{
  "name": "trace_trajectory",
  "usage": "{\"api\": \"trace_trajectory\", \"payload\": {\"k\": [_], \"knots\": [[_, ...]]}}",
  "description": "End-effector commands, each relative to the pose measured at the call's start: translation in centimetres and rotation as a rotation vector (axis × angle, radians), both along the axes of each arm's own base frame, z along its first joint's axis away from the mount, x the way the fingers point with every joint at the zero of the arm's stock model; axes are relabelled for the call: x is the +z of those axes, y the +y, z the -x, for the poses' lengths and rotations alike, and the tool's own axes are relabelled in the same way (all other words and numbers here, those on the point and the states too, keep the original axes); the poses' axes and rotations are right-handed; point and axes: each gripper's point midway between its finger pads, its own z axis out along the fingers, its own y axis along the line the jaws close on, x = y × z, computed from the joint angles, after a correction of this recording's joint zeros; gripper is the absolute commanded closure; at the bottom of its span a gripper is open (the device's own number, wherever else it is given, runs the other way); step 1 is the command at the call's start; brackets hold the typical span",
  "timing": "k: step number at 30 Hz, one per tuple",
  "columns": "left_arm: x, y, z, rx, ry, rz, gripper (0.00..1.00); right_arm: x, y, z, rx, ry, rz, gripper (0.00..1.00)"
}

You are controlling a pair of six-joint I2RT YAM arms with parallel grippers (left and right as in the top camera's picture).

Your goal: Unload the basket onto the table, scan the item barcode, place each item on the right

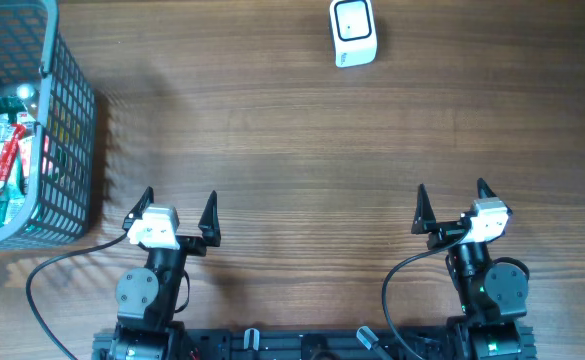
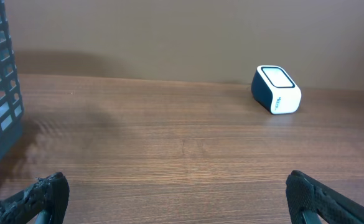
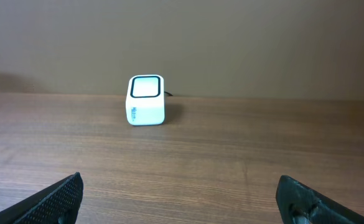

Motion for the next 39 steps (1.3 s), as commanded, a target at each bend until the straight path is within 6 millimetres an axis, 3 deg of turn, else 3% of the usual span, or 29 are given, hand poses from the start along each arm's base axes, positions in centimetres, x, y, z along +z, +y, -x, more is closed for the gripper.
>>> {"api": "trace_trajectory", "payload": {"k": [1,9,12,15,18,20,22,25,26,28,30,34,37,39], "knots": [[-0.2,0.1,0.0,0.006,0.006,-0.018,0.00,-0.1,-0.1,0.0,-0.007,0.001,0.013,0.00],[-0.2,-0.1,0.0,-0.003,0.003,-0.016,0.00,-0.1,-0.1,0.0,-0.007,0.001,0.013,0.00],[0.1,-1.5,0.2,-0.089,-0.008,-0.006,0.00,-0.1,-0.1,0.0,-0.007,0.001,0.013,0.00],[0.8,-1.3,0.1,-0.077,-0.038,-0.009,0.00,-0.1,-0.1,0.0,-0.007,0.001,0.013,0.00],[7.3,-1.9,0.9,-0.113,-0.215,0.043,0.00,-0.1,-0.1,0.0,-0.007,0.001,0.013,0.00],[11.1,-1.6,1.8,-0.104,-0.243,0.045,0.00,0.0,-0.1,0.0,-0.007,0.000,0.013,0.00],[14.8,-1.3,2.5,-0.094,-0.230,0.045,0.00,-0.1,-0.1,0.0,-0.007,0.001,0.013,0.00],[22.4,-1.2,3.2,-0.094,-0.174,0.040,0.00,-0.1,-0.1,0.0,-0.007,0.001,0.013,0.00],[25.3,-1.3,2.8,-0.093,-0.107,0.033,0.00,-0.1,-0.1,0.0,-0.007,0.001,0.013,0.00],[28.7,-1.5,1.5,-0.091,0.037,0.020,0.00,0.0,-0.1,0.0,-0.007,0.000,0.013,0.00],[30.4,-1.7,-0.1,-0.089,0.187,0.006,0.00,0.0,-0.1,0.0,-0.007,0.000,0.013,0.00],[31.3,-2.3,-4.4,-0.090,0.331,-0.006,0.00,0.0,-0.1,0.0,-0.007,0.000,0.013,0.00],[29.9,-4.1,-7.1,-0.169,0.377,0.012,0.00,-0.1,-0.1,0.0,-0.007,0.001,0.013,0.00],[29.4,-4.3,-8.0,-0.173,0.388,0.013,0.00,-0.1,-0.1,0.0,-0.007,0.001,0.013,0.00]]}}
